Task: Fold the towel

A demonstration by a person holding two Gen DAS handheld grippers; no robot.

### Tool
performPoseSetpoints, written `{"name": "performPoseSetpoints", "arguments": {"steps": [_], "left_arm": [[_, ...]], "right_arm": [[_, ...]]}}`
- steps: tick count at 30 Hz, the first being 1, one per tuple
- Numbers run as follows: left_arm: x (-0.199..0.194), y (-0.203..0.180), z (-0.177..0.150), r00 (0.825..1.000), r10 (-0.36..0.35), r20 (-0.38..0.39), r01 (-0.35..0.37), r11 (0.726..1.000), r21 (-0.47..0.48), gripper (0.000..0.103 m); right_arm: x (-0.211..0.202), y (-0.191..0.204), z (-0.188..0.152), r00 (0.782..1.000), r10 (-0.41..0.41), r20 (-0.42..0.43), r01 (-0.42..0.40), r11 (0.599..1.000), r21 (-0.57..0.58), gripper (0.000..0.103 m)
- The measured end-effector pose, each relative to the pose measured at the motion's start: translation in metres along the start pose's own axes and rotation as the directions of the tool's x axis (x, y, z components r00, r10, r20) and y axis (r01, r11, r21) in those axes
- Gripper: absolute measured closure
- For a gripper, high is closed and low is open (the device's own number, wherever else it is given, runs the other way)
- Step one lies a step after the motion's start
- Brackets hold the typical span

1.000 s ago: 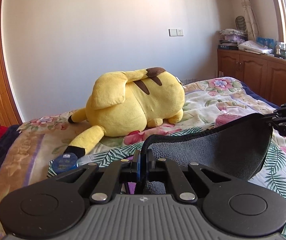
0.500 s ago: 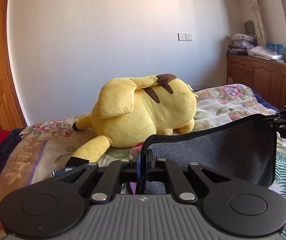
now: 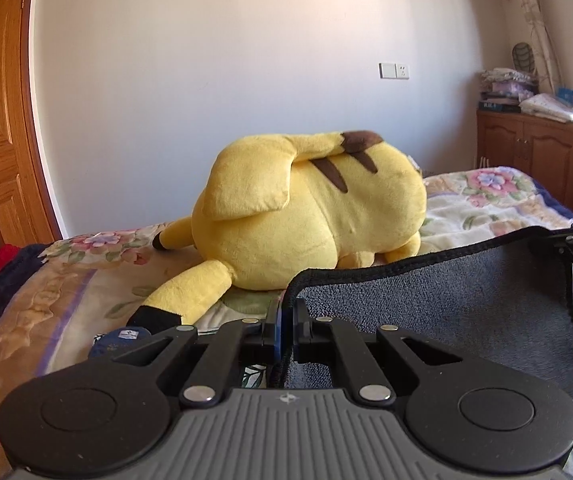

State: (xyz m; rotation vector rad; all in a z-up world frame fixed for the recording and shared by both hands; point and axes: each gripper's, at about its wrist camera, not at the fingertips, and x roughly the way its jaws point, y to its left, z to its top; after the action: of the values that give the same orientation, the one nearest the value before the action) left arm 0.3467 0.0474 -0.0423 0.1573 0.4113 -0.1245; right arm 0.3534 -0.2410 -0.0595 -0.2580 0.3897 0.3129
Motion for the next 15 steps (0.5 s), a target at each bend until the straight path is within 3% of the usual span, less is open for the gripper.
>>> {"name": "performPoseSetpoints", "arguments": {"steps": [15], "left_arm": [[0.054, -0.009, -0.035, 0.997, 0.023, -0.07, -0.022, 0.999, 0.026, 0.103]], "right_arm": [[0.057, 0.003, -0.039, 0.995, -0.004, -0.096, 0.004, 1.0, -0.002, 0.099]]}}
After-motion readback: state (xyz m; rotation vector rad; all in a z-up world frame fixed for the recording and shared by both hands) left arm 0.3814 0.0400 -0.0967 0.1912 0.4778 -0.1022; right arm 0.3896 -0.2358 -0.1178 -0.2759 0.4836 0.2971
